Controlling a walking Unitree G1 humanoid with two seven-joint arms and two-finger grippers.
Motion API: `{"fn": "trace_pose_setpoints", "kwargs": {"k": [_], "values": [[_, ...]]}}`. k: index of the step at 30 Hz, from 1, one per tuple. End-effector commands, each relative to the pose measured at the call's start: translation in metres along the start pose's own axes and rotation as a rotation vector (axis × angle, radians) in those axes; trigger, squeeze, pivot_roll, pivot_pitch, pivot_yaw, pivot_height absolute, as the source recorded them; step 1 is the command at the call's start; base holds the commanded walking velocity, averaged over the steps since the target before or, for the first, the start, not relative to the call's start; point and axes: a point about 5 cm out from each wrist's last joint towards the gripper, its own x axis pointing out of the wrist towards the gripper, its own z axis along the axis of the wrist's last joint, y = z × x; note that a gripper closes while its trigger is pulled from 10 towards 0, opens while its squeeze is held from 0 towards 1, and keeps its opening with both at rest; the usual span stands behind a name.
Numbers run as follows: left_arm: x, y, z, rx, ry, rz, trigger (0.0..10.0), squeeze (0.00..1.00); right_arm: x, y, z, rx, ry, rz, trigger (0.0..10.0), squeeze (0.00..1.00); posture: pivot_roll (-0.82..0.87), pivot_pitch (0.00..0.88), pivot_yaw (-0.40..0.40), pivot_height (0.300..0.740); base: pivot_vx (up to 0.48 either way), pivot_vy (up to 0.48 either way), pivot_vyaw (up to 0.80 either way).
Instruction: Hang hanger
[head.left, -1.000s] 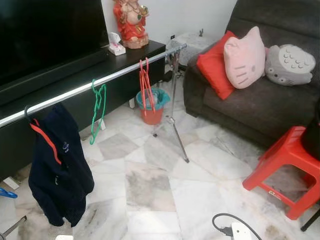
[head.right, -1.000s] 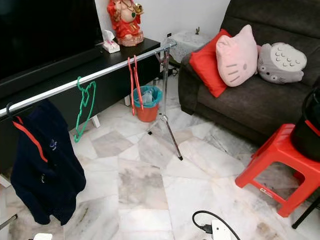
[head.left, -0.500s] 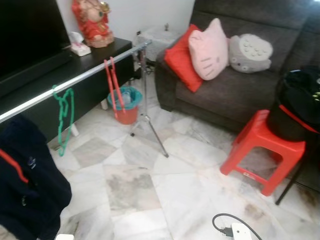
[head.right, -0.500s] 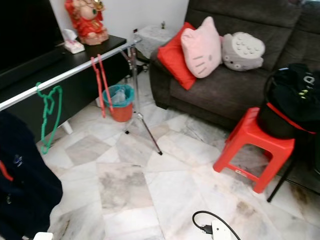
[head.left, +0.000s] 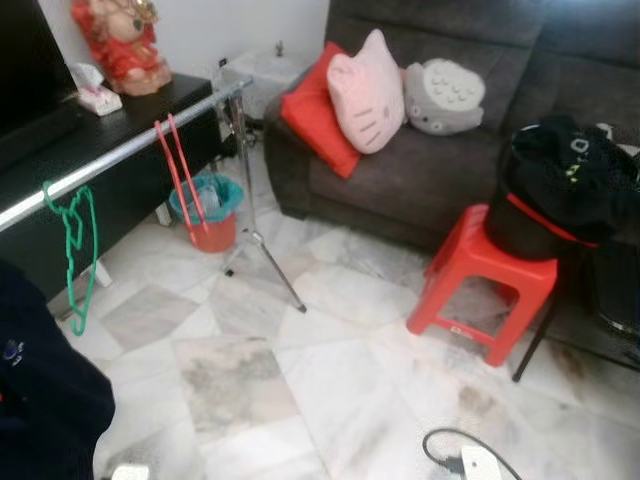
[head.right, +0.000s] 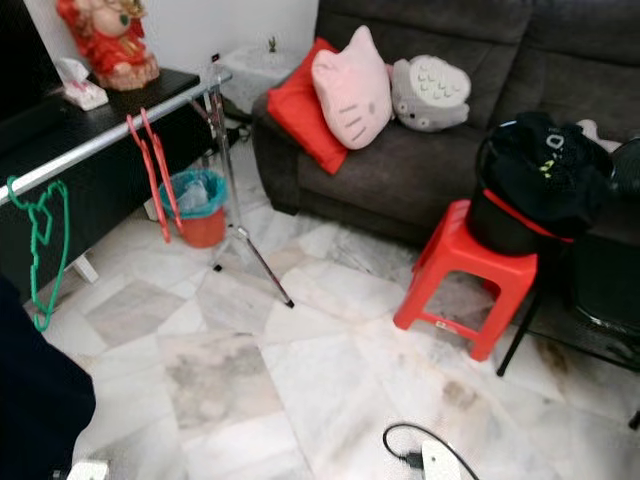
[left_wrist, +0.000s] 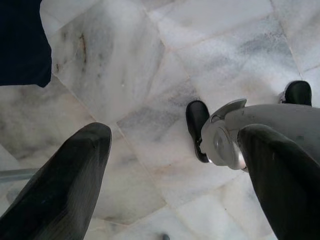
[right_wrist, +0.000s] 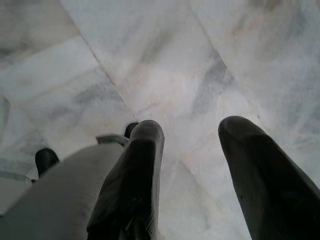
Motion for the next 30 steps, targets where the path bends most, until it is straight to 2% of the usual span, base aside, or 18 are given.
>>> {"fn": "trace_pose_setpoints", "kwargs": {"k": [1, 8, 21, 25, 30], "values": [[-0.0008, -0.0008, -0.0066, 0.009, 0.026, -0.005, 10.0, 0.0, -0.0004, -0.0027, 0.0001, 0.005, -0.006, -0.009, 10.0, 0.0, 0.02, 0.0, -0.017, 0.74, 0.0, -0.371, 0.0], [-0.0007, -0.0013, -0.0064, 0.008, 0.024, -0.008, 10.0, 0.0, -0.0004, -0.0031, -0.0002, 0.007, -0.002, -0.012, 10.0, 0.0, 0.02, 0.0, -0.019, 0.74, 0.0, -0.361, 0.0], [-0.0009, -0.0006, -0.0063, 0.011, 0.024, -0.006, 10.0, 0.0, -0.0003, -0.0024, -0.0006, 0.005, 0.004, -0.008, 10.0, 0.0, 0.02, 0.0, -0.018, 0.74, 0.0, -0.345, -0.76], [-0.0009, -0.0004, -0.0067, 0.001, 0.025, 0.001, 10.0, 0.0, -0.0003, -0.0024, -0.0003, 0.006, 0.001, -0.01, 10.0, 0.0, 0.02, 0.0, -0.018, 0.74, 0.0, 0.0, -0.77], [-0.0009, -0.0008, -0.0065, -0.024, 0.011, 0.004, 10.0, 0.0, -0.0005, -0.0026, 0.0006, 0.013, -0.016, -0.014, 10.0, 0.0, 0.02, 0.0, -0.02, 0.74, 0.0, 0.0, 0.0]]}}
